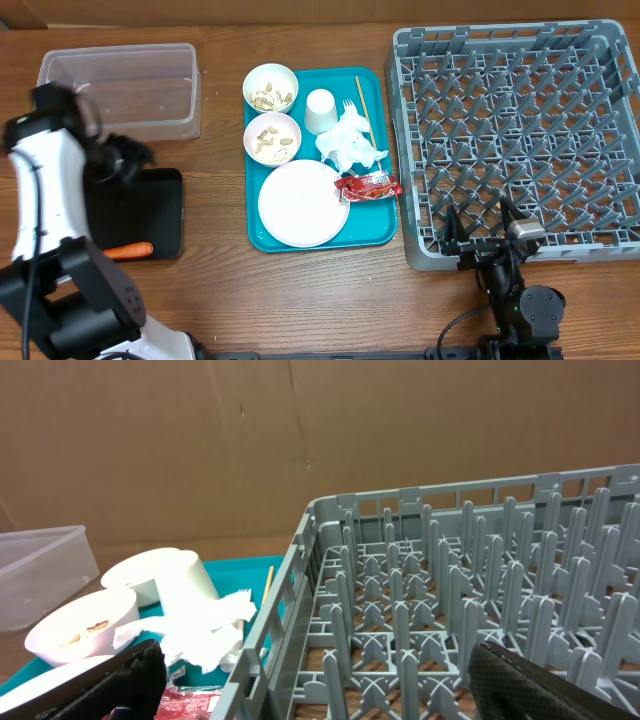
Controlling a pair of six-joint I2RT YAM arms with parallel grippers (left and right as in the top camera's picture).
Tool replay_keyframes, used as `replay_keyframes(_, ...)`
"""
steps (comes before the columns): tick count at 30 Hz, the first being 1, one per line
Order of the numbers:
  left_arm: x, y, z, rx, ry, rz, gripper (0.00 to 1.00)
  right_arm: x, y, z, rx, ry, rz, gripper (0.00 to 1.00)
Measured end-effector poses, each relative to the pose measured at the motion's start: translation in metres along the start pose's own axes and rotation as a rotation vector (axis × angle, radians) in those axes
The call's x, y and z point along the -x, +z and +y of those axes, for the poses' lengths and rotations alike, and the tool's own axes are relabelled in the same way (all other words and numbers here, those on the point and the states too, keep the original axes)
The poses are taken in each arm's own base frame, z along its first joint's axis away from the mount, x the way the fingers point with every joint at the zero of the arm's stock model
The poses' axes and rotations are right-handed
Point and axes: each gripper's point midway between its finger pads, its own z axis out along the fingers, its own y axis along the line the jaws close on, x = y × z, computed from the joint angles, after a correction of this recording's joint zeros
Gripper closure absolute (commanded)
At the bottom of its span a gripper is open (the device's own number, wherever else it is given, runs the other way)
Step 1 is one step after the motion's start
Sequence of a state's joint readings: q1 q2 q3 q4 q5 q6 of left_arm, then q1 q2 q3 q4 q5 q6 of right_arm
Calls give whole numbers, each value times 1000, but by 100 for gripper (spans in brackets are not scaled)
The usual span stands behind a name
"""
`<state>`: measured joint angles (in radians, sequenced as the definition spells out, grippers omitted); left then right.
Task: Sort waste into correct bins and load items into the dishwasher rack
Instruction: 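Carry the carrot left and drop it onto the black tray, then reach the left gripper to the front white bowl and grasp its rim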
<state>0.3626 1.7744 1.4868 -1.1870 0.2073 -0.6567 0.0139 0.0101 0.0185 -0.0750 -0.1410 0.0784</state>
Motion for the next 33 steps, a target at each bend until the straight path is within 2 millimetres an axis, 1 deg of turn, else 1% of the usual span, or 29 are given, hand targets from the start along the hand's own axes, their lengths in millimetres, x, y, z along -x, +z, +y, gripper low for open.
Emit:
replay_keyframes(1,-10,3,-14,-4,77,4,26,0,0,0,1,0,0,0)
replay_keyframes(2,-27,9,-41,-27,214,-5,26,0,0,0,0,0,0,0)
replay_keyframes(3,-42,13,-61,-43,315,-10,26,0,0,0,1,0,0,0)
replay_keyframes(4,-59,17,-82,-66,424,-18,26,0,0,0,0,0,0,0)
replay_keyframes(5,-84,22,-107,-95,558,-31,24,0,0,0,0,0,0,0)
replay_keyframes(6,-102,26,-127,-116,658,-54,23,0,0,0,0,0,0,0)
replay_keyframes(7,-114,30,-140,-129,720,-73,22,0,0,0,0,0,0,0)
replay_keyframes(9,-146,43,-169,-146,863,-118,22,0,0,0,0,0,-1,0)
replay_keyframes(11,-165,59,-186,-141,946,-157,22,0,0,0,0,0,-1,0)
replay_keyframes(12,-166,64,-188,-126,964,-177,22,0,0,0,0,0,0,0)
replay_keyframes(13,-175,76,-194,-119,995,-183,22,0,0,0,0,0,-1,0)
replay_keyframes(14,-176,82,-198,-115,1012,-194,23,0,0,0,0,0,0,0)
replay_keyframes(15,-175,87,-203,-118,1030,-212,25,0,0,0,0,0,0,0)
replay_keyframes(16,-171,98,-207,-109,1056,-234,26,0,0,0,0,0,0,0)
replay_keyframes(18,-165,110,-207,-83,1085,-246,31,0,0,0,0,0,0,0)
replay_keyframes(20,-160,122,-202,-42,1105,-246,36,0,0,0,0,0,-1,0)
replay_keyframes(23,-155,126,-200,-17,1123,-258,43,0,0,0,0,0,0,0)
replay_keyframes(28,-155,127,-198,1,1171,-257,42,0,0,0,0,0,0,0)
replay_keyframes(29,-155,128,-196,10,1179,-251,45,0,0,0,0,-1,-1,0)
replay_keyframes(30,-155,130,-194,17,1187,-245,52,0,0,0,0,0,0,0)
replay_keyframes(31,-155,135,-192,28,1194,-235,57,0,0,0,0,0,0,0)
replay_keyframes(33,-155,142,-188,45,1199,-219,62,0,0,0,0,0,0,0)
